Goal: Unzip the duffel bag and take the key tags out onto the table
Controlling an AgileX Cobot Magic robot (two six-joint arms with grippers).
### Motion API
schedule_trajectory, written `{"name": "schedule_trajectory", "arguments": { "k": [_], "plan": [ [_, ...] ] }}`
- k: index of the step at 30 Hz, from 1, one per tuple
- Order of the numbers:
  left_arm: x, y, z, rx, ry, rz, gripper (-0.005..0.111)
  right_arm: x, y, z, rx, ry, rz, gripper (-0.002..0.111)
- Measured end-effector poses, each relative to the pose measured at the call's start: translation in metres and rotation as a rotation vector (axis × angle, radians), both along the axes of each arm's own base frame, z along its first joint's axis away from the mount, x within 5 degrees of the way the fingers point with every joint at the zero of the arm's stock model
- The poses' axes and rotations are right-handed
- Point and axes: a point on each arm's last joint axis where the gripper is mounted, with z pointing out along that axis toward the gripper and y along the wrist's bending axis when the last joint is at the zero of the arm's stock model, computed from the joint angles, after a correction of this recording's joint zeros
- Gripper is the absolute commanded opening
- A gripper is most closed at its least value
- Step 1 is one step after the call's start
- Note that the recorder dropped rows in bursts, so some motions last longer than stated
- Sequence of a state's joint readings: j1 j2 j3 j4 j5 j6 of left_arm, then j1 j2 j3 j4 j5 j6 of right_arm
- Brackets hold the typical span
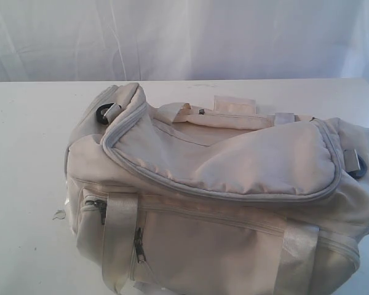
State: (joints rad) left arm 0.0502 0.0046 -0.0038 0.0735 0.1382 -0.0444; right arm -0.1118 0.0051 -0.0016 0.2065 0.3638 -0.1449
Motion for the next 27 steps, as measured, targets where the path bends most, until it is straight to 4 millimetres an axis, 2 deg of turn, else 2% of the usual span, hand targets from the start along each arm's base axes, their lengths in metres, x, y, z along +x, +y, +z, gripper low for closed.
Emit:
{"name": "schedule_trajectory", "arguments": {
  "k": [4, 10, 14, 20, 22, 27],
  "plan": [
    [0.003, 0.0, 0.017, 0.01, -0.191, -0.001, 0.0, 0.001, -0.001, 0.005, -0.005, -0.053, -0.011, 0.0],
    [0.001, 0.0, 0.042, 0.025, -0.468, -0.002, 0.0, 0.003, -0.005, 0.024, -0.025, -0.262, -0.055, 0.0],
    [-0.001, 0.0, 0.051, 0.03, -0.562, -0.002, 0.0, 0.003, -0.007, 0.03, -0.031, -0.333, -0.07, 0.0],
    [-0.004, 0.0, 0.059, 0.017, -0.658, -0.004, 0.0, 0.003, -0.007, 0.031, -0.024, -0.344, -0.073, 0.0],
    [-0.005, -0.001, 0.063, -0.048, -0.708, -0.01, 0.0, 0.003, -0.007, 0.031, 0.023, -0.35, -0.078, 0.0],
    [-0.013, -0.001, 0.076, -0.211, -0.885, -0.048, 0.0, 0.002, -0.008, 0.036, 0.303, -0.423, -0.11, 0.0]
  ]
}}
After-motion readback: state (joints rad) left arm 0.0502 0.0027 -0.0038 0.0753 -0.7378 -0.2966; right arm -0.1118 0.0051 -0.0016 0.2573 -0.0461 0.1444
